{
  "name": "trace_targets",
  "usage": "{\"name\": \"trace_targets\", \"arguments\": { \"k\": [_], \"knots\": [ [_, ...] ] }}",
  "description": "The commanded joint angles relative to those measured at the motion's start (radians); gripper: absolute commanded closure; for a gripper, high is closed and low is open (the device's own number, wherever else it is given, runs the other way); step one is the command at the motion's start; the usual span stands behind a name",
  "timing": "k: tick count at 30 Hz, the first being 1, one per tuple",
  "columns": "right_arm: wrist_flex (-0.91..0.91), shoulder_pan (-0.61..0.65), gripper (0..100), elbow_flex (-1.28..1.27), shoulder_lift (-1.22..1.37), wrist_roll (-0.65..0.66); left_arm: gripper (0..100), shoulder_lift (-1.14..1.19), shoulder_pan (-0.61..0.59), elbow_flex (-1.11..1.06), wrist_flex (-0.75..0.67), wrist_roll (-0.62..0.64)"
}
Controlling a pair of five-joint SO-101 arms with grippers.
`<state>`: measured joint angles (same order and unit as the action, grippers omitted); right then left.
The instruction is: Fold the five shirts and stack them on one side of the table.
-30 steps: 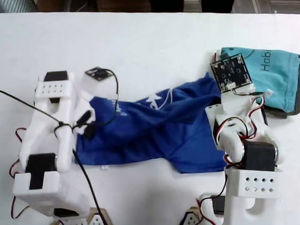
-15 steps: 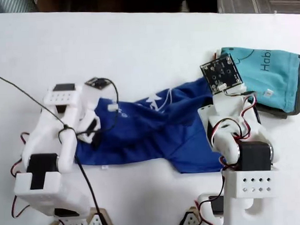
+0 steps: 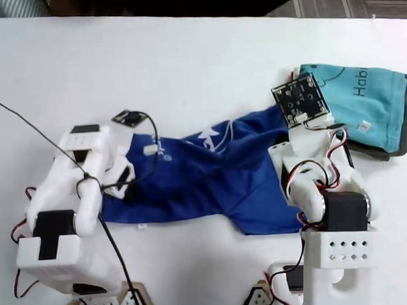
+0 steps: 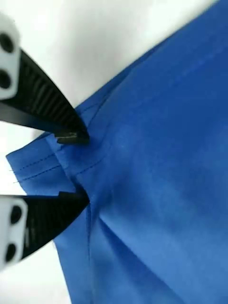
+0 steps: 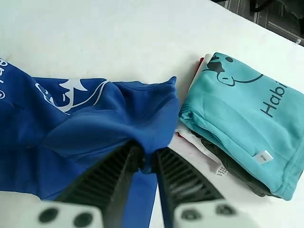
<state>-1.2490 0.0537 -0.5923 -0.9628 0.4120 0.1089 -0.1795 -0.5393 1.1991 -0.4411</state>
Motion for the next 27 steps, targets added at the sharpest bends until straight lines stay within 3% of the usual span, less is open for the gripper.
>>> {"name": "trace_targets", "arguments": {
  "k": [1, 2, 8, 19, 27],
  "knots": [
    [-0.004, 0.002, 97.8, 0.044, 0.001, -0.003, 93, -0.008, -0.029, 0.008, -0.026, 0.006],
    [-0.004, 0.002, 97.8, 0.044, 0.001, -0.003, 98, -0.008, -0.025, 0.010, -0.029, -0.002],
    [-0.004, 0.002, 97.8, 0.043, 0.005, -0.003, 97, -0.017, 0.017, 0.028, 0.009, -0.025],
    [0.018, 0.007, 97.8, 0.043, 0.008, -0.003, 97, -0.017, 0.029, 0.374, 0.361, 0.029],
    [0.024, 0.002, 97.8, 0.043, 0.008, -0.003, 96, -0.006, 0.048, 0.404, 0.370, 0.023]
  ]
}}
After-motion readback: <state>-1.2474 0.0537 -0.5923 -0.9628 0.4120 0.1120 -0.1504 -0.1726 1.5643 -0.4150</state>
